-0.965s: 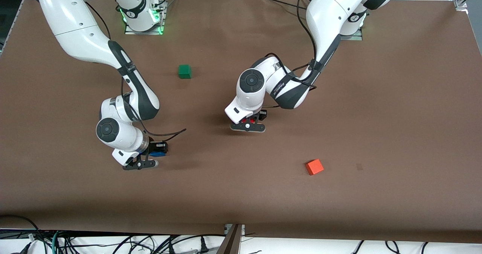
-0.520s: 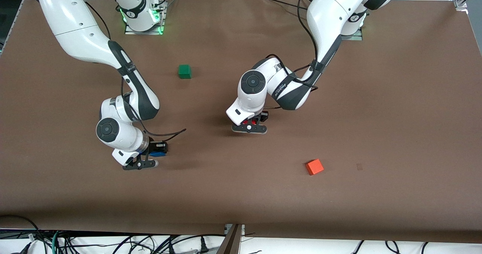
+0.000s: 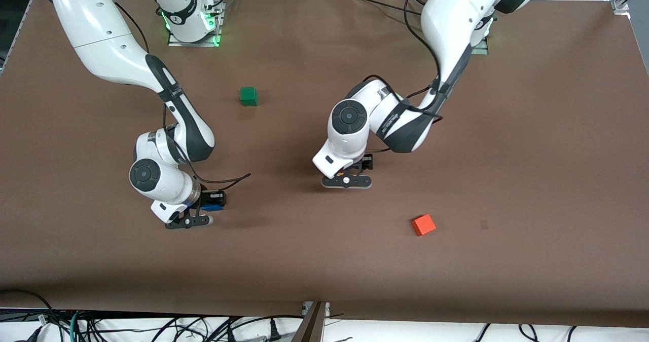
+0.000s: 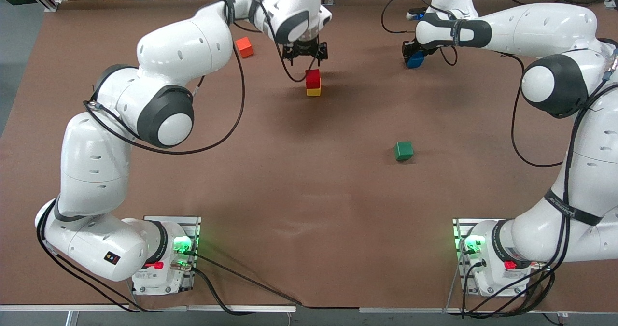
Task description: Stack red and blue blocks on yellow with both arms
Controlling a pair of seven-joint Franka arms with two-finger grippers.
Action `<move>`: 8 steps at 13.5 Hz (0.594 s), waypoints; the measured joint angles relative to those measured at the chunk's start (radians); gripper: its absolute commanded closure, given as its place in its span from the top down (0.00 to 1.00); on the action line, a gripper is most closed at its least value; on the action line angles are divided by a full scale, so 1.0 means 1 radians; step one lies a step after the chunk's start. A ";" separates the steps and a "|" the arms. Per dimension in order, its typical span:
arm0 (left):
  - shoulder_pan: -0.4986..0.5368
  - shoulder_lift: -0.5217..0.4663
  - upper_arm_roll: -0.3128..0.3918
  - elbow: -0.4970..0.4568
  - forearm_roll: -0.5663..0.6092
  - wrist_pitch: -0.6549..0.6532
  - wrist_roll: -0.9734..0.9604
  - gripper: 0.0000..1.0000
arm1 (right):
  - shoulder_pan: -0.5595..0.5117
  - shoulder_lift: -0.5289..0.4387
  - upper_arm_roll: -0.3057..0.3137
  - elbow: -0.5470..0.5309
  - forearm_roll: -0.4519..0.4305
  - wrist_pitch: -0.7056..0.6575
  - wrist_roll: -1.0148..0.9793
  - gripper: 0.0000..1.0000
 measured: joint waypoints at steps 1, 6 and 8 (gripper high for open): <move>0.013 -0.012 0.001 0.049 -0.003 -0.081 0.000 1.00 | 0.000 0.000 0.000 0.000 0.000 0.000 0.000 0.45; 0.221 -0.125 0.004 0.158 -0.004 -0.226 0.009 1.00 | 0.000 0.000 0.000 -0.001 0.001 0.002 0.000 0.45; 0.314 -0.182 0.001 0.161 -0.007 -0.230 0.036 1.00 | -0.001 0.000 0.000 -0.002 0.001 0.003 0.000 0.45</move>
